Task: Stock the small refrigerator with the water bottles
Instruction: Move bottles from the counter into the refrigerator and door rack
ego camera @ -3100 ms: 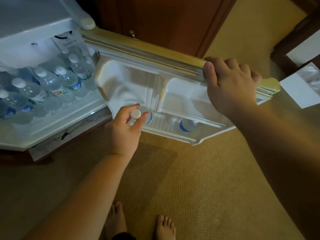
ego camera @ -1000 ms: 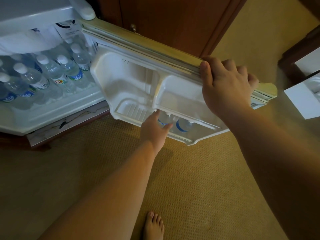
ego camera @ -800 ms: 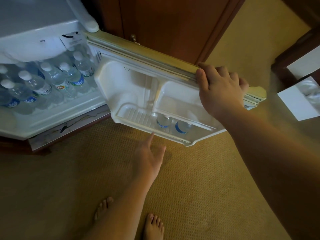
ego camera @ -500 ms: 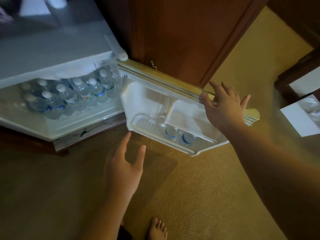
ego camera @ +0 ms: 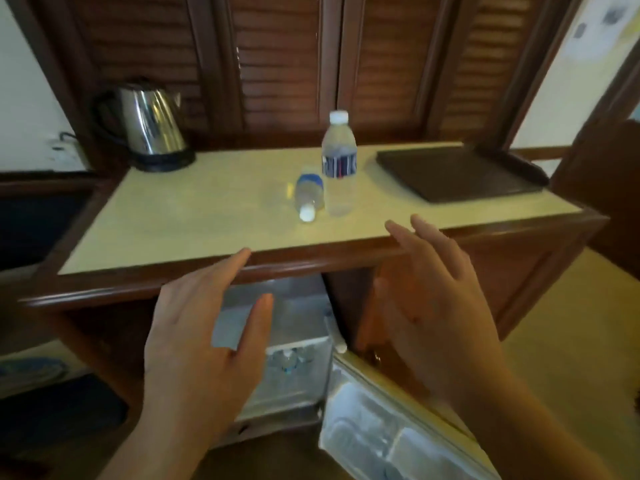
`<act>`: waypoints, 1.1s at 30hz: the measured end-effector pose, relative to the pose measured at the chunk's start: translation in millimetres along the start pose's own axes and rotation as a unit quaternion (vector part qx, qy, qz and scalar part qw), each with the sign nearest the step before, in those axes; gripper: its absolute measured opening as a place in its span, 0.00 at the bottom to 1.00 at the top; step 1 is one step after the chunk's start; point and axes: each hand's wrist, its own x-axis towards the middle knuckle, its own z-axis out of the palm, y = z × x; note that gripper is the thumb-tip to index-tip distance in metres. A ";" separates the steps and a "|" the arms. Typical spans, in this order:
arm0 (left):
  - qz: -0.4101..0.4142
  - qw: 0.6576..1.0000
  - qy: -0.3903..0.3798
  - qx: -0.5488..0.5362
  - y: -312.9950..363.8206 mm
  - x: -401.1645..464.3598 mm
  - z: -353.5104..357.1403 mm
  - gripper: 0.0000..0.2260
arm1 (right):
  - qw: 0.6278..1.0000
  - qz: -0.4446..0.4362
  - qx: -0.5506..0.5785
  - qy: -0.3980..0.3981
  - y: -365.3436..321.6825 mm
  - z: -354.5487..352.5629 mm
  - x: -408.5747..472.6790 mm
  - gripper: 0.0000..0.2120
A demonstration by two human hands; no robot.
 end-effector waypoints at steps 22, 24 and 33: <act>-0.232 0.896 -0.368 0.089 -53.9 218.6 189.1 0.30 | 0.983 0.135 -0.099 -0.079 7.8 64.9 289.0 0.19; -0.237 0.902 -0.351 0.086 -55.0 215.7 177.1 0.24 | 0.985 0.126 -0.101 -0.053 7.2 54.6 276.1 0.14; -0.099 0.984 -0.148 0.010 -33.5 150.8 55.0 0.12 | 0.987 0.116 -0.053 0.099 -17.8 -21.6 126.6 0.15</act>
